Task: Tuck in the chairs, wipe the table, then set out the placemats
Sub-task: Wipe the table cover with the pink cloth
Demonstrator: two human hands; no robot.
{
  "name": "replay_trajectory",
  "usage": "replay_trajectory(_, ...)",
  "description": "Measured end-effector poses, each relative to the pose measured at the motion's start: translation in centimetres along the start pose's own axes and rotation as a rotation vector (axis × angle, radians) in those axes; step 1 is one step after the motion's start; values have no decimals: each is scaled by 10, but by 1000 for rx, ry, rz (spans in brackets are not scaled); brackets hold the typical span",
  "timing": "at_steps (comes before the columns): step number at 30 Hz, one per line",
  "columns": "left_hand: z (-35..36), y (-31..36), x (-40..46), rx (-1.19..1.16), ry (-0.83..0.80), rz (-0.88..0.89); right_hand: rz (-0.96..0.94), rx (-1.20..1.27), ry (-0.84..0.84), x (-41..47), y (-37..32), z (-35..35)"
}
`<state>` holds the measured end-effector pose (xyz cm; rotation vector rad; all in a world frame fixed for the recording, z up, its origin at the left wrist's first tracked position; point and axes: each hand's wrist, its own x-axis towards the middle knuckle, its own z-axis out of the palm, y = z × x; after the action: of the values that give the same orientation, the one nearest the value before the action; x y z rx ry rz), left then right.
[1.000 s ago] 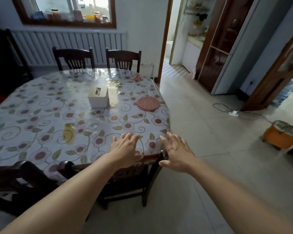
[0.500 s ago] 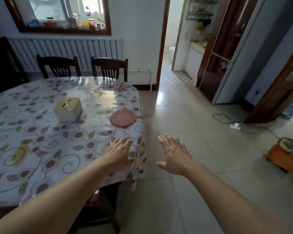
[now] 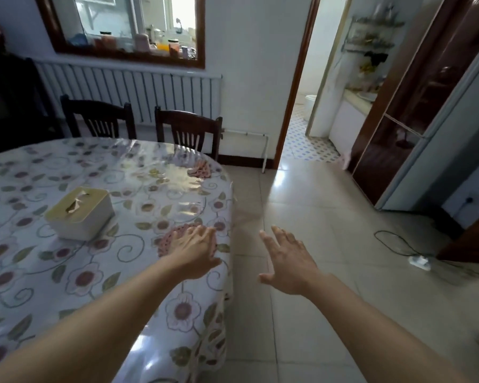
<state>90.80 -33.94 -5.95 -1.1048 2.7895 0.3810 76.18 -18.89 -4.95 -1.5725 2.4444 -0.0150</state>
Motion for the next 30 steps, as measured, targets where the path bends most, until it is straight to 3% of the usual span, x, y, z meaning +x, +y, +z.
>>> replay_trajectory(10,-25,2,158,20,-8,-165,-192,11,-57,184,71,-31)
replay_trajectory(18,-38,24,265,-7,-26,-446,-482,-71,-128,347,123,-50)
replay_trajectory(22,-40,25,295,-51,-14,-537,-595,-108,-184,401,122,-58)
replay_trajectory(30,-27,-37,373,-128,-32,-714,-725,-151,-241,520,96,-41)
